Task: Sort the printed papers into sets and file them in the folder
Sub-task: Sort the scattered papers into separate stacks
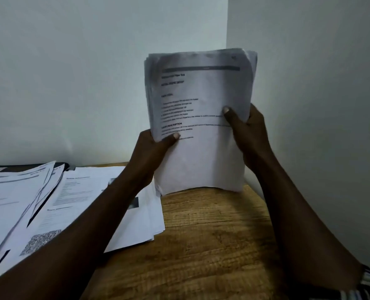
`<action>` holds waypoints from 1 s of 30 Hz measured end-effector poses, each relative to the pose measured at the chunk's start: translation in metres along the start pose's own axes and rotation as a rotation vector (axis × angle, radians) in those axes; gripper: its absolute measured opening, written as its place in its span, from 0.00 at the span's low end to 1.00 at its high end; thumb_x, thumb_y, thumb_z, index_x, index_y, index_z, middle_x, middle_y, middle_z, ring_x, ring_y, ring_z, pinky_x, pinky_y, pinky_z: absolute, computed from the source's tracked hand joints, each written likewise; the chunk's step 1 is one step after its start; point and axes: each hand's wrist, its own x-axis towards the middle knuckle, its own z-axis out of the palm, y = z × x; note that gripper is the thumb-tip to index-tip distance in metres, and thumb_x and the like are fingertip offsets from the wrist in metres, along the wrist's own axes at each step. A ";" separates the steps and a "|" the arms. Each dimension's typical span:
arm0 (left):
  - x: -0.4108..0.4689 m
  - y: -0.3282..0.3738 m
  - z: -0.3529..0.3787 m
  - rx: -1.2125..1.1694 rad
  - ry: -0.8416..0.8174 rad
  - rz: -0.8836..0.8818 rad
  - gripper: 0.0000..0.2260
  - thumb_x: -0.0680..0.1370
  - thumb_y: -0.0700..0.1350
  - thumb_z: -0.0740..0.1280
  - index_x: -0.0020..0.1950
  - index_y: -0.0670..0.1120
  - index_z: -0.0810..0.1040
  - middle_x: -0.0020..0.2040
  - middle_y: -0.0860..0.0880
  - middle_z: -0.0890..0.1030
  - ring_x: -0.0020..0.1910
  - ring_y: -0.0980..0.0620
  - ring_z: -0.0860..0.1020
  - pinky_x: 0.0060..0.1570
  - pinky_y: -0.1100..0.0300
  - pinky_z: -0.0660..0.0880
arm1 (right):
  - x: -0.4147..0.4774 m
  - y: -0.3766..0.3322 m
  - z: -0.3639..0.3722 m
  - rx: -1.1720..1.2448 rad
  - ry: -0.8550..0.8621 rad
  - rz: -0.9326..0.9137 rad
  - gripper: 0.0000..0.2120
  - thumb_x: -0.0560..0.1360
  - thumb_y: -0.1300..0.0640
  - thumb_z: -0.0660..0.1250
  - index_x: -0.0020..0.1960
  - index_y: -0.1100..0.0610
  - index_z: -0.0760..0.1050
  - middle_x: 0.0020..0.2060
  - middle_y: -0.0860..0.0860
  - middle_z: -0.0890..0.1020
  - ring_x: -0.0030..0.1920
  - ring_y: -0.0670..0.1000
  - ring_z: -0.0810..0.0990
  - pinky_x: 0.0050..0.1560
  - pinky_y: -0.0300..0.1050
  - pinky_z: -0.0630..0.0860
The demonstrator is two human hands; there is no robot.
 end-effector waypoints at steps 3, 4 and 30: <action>0.006 0.006 -0.002 -0.026 0.017 0.035 0.11 0.75 0.42 0.72 0.57 0.48 0.79 0.52 0.50 0.84 0.51 0.51 0.83 0.47 0.59 0.81 | 0.003 -0.007 -0.001 0.019 0.071 -0.079 0.09 0.78 0.52 0.67 0.58 0.49 0.75 0.49 0.44 0.81 0.51 0.43 0.80 0.51 0.41 0.79; 0.008 0.010 -0.002 -0.029 0.015 0.051 0.11 0.75 0.42 0.72 0.56 0.48 0.80 0.53 0.49 0.84 0.51 0.50 0.84 0.49 0.58 0.81 | 0.004 -0.009 -0.002 0.037 0.093 -0.086 0.08 0.78 0.52 0.68 0.56 0.49 0.75 0.48 0.43 0.81 0.50 0.41 0.80 0.50 0.38 0.78; -0.043 -0.022 -0.021 0.342 -0.601 -0.394 0.32 0.73 0.27 0.68 0.72 0.49 0.65 0.64 0.50 0.77 0.65 0.52 0.74 0.67 0.54 0.71 | 0.010 0.012 -0.015 -0.263 0.308 0.185 0.11 0.76 0.54 0.67 0.55 0.58 0.80 0.43 0.50 0.80 0.45 0.51 0.78 0.45 0.39 0.70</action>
